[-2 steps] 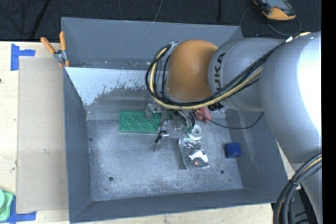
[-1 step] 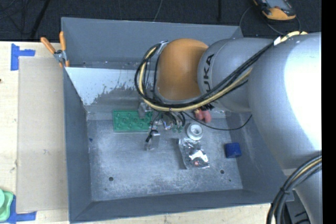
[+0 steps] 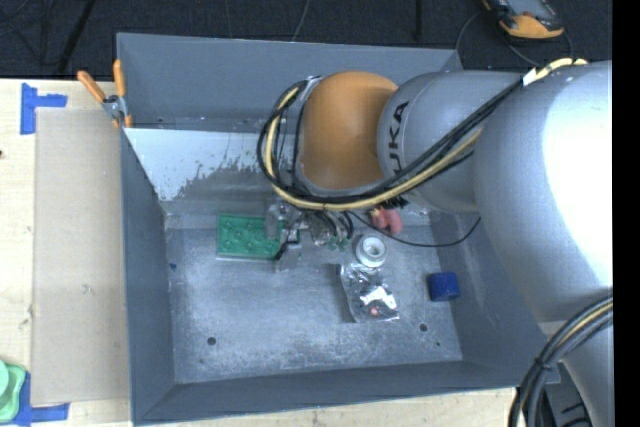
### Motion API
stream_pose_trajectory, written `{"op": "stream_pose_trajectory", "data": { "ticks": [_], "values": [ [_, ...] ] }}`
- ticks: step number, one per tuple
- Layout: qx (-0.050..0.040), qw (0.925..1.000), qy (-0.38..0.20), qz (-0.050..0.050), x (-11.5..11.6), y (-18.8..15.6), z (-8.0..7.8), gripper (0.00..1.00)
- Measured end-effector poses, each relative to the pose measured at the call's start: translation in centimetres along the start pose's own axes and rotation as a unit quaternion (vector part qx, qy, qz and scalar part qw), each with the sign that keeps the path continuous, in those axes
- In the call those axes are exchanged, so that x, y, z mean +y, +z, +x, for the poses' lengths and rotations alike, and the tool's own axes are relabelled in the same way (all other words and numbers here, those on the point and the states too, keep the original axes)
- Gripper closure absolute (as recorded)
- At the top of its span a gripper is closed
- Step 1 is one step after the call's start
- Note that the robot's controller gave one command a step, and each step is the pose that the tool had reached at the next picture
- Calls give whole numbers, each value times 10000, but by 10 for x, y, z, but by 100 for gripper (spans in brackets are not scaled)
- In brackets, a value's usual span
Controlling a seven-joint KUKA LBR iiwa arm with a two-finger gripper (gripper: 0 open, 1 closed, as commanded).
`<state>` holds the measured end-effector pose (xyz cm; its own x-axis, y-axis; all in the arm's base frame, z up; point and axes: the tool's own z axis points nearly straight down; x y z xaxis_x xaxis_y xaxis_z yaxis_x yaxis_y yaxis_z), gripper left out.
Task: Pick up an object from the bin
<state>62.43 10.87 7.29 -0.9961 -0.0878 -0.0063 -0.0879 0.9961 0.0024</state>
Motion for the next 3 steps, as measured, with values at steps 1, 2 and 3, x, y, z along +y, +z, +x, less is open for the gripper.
{"op": "stream_pose_trajectory", "data": {
  "ticks": [1,2,3],
  "values": [
    [15,10000,11,9,-1,-23,-1,100],
    [9,10000,28,8,-1,-61,-2,100],
    [1,10000,46,8,-1,-100,-4,100]
  ]
}}
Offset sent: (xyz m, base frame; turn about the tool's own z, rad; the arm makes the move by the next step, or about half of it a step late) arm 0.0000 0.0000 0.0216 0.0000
